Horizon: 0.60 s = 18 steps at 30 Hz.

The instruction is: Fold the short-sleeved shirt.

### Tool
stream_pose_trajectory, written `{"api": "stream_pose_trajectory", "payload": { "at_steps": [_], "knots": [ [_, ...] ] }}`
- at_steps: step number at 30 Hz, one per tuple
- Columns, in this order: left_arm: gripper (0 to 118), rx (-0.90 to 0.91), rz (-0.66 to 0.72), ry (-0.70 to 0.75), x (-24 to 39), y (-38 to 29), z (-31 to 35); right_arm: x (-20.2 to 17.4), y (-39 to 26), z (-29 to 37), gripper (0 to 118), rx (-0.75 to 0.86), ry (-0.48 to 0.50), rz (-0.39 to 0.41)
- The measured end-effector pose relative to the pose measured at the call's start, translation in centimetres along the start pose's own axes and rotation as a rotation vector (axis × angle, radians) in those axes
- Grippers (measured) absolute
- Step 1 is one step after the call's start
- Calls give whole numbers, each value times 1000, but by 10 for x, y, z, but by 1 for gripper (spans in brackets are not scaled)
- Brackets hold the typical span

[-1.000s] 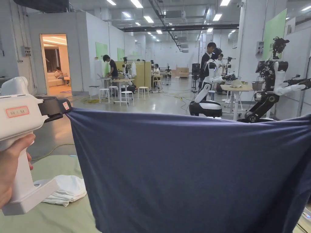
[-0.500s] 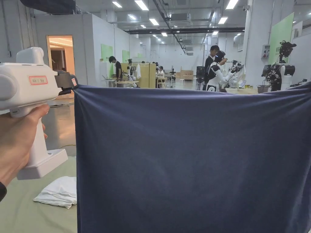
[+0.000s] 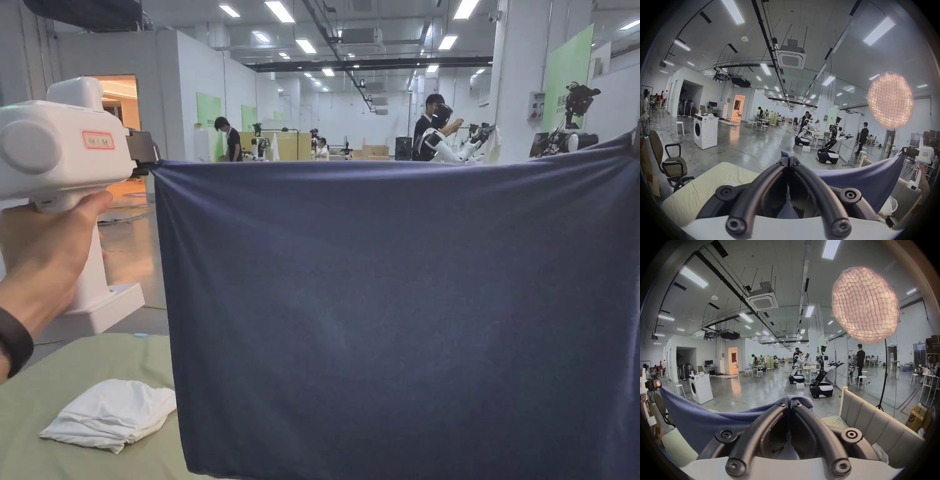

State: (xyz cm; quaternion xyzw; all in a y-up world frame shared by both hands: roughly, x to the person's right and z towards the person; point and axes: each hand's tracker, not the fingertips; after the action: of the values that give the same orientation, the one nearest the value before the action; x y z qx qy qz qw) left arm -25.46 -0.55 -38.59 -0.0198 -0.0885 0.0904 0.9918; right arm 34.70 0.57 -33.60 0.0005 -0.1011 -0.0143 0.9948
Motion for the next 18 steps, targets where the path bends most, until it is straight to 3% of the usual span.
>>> {"api": "stream_pose_trajectory", "payload": {
  "at_steps": [13, 18],
  "knots": [
    [2, -30, -73, 63, 21, -8, -101, -5, 0, -102, 2, -14, -80, -10],
    [2, -40, -81, 65, 21, -15, -120, -5, -7, -120, 2, -19, -92, 24]
  ]
}}
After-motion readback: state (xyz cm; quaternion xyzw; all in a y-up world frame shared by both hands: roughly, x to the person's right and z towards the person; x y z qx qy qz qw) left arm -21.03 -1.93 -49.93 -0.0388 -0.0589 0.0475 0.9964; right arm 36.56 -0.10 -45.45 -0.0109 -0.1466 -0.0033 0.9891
